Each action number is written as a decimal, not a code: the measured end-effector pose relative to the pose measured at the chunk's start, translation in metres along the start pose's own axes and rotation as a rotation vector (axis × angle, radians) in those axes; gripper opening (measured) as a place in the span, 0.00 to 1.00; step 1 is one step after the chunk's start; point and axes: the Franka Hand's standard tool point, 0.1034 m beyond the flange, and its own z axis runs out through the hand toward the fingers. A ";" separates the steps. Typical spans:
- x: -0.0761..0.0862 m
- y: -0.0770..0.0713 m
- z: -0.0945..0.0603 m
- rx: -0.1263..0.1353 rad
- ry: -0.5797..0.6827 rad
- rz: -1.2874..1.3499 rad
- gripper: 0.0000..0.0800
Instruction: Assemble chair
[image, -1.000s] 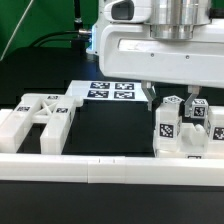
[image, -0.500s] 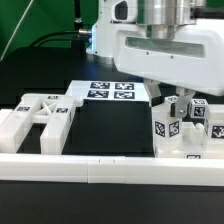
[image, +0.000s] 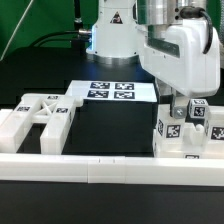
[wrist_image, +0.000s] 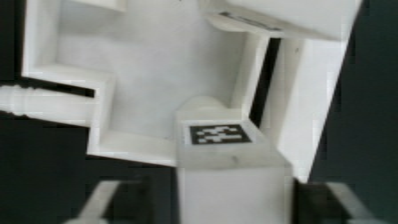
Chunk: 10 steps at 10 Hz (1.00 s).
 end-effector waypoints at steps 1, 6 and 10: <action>0.000 0.000 0.000 0.000 0.000 -0.032 0.70; 0.001 0.000 0.000 0.002 0.003 -0.361 0.81; -0.007 -0.003 0.000 -0.025 0.035 -0.720 0.81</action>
Offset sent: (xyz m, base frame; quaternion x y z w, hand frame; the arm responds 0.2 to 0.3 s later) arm 0.0000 0.0000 0.0000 0.0000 0.0000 -0.1938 0.9810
